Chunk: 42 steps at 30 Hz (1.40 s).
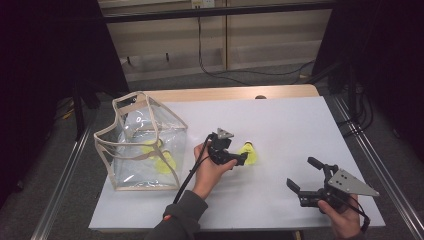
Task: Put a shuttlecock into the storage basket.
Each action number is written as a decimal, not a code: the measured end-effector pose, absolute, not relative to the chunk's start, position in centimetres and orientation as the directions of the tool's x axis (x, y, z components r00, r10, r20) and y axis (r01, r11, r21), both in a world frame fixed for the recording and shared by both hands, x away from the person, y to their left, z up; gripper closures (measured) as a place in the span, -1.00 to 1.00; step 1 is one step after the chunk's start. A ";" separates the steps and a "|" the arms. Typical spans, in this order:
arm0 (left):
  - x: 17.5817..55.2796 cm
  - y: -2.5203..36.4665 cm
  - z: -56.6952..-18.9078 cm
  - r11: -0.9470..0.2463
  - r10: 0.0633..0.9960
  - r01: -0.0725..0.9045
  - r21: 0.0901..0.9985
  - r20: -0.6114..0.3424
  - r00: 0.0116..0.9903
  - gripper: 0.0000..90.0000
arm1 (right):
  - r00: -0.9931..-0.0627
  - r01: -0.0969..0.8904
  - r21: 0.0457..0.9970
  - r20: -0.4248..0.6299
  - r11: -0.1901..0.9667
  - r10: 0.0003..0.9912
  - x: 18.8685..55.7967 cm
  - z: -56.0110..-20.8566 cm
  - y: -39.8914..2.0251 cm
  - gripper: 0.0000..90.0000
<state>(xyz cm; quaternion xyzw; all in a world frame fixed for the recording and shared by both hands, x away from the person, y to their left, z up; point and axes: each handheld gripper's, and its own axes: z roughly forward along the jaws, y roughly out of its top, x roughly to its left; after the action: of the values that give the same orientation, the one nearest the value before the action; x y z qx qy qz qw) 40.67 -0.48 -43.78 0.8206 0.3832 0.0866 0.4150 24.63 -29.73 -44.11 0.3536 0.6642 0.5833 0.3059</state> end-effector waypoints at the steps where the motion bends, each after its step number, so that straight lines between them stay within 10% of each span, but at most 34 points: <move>1: 40.7 -0.7 -43.8 -0.355 0.702 0.559 0.749 -0.181 0.689 -0.65 | -0.562 0.113 0.991 0.006 0.070 0.827 24.6 -44.1 -29.7 -0.96; 42: 42.0 -2.6 -45.7 -0.322 0.719 0.564 0.761 -0.191 0.668 0.28 | -0.561 0.111 0.992 0.009 0.064 0.828 24.5 -44.1 -29.9 -0.96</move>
<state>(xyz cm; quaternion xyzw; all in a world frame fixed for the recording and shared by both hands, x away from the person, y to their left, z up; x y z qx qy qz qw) 41.96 -2.61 -45.75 0.8078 0.3969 0.0910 0.4262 24.55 -29.93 -44.06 0.3545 0.6620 0.5851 0.3062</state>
